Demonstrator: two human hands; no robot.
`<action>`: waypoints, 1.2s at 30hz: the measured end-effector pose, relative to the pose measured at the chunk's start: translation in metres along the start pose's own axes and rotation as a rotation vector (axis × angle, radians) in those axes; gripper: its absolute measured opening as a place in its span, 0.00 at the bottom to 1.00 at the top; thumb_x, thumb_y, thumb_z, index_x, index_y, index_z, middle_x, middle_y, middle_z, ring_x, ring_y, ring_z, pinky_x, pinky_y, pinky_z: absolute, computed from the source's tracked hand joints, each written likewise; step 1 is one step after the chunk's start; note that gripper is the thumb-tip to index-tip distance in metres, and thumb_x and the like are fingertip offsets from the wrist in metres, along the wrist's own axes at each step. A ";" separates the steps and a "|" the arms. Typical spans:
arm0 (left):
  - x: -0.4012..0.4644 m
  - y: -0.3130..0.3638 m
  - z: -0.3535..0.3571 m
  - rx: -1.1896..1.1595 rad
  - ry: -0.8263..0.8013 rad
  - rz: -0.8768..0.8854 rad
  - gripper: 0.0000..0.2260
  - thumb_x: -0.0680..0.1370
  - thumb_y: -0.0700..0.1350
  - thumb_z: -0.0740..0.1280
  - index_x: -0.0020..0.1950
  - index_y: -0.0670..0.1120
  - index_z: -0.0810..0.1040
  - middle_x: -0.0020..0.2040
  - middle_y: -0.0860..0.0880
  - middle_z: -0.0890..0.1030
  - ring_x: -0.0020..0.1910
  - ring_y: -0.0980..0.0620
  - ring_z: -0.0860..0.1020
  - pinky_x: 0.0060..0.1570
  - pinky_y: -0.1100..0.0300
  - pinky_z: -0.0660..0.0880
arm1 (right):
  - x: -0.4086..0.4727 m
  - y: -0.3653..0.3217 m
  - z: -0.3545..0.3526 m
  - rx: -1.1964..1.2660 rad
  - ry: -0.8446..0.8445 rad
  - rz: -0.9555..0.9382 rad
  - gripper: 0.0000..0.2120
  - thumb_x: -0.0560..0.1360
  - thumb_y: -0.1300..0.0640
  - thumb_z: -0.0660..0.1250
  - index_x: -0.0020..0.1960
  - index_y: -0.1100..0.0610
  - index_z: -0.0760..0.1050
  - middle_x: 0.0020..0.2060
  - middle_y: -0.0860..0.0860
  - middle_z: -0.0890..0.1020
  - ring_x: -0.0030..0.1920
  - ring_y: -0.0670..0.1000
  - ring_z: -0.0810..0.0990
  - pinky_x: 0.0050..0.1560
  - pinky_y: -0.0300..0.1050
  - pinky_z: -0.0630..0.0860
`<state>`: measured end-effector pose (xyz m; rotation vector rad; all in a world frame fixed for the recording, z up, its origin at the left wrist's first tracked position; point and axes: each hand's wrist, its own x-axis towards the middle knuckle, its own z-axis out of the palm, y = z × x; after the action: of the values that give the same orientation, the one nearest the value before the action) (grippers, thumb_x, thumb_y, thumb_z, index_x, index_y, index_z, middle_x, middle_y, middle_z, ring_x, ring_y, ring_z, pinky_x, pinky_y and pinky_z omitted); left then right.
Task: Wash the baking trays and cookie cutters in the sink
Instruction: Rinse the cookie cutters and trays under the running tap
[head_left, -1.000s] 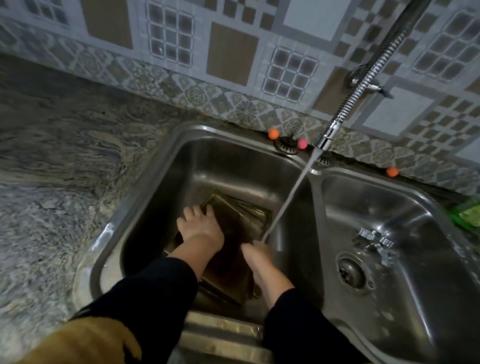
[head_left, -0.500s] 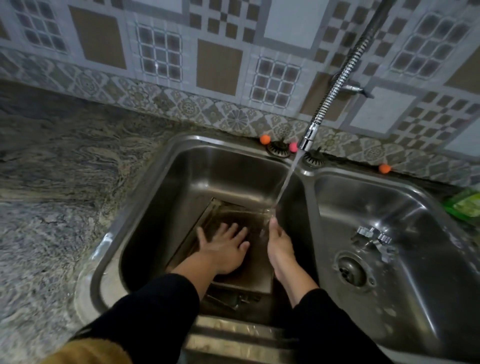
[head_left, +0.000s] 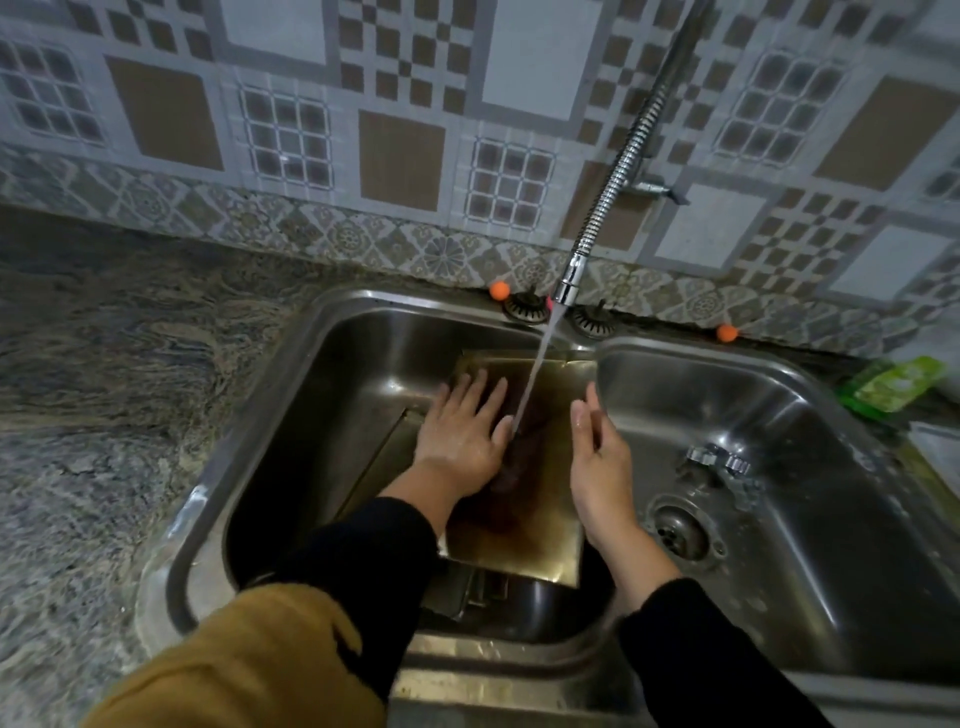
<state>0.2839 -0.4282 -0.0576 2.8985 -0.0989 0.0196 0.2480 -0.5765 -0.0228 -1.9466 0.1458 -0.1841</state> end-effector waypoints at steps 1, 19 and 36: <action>-0.004 -0.008 -0.002 0.122 0.039 0.004 0.26 0.81 0.60 0.40 0.79 0.55 0.46 0.80 0.50 0.45 0.78 0.48 0.40 0.73 0.42 0.35 | 0.001 -0.001 -0.001 0.013 0.012 -0.004 0.25 0.79 0.42 0.55 0.75 0.44 0.59 0.72 0.48 0.67 0.71 0.49 0.65 0.63 0.37 0.61; -0.052 -0.022 -0.026 -0.525 0.427 -0.018 0.27 0.83 0.45 0.57 0.77 0.62 0.50 0.70 0.52 0.73 0.60 0.53 0.77 0.53 0.59 0.74 | 0.026 -0.037 0.054 0.002 -0.284 0.042 0.46 0.71 0.32 0.62 0.76 0.41 0.35 0.78 0.49 0.51 0.76 0.54 0.55 0.73 0.51 0.56; -0.027 0.042 -0.027 -0.488 0.142 0.188 0.21 0.84 0.50 0.45 0.77 0.63 0.48 0.78 0.61 0.43 0.74 0.61 0.35 0.72 0.41 0.35 | 0.019 -0.043 0.008 0.374 -0.048 0.011 0.25 0.82 0.48 0.54 0.73 0.31 0.48 0.77 0.44 0.52 0.76 0.49 0.54 0.73 0.54 0.59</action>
<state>0.2542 -0.4609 -0.0218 2.3834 -0.3042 0.2045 0.2691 -0.5571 0.0152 -1.5759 0.0838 -0.1455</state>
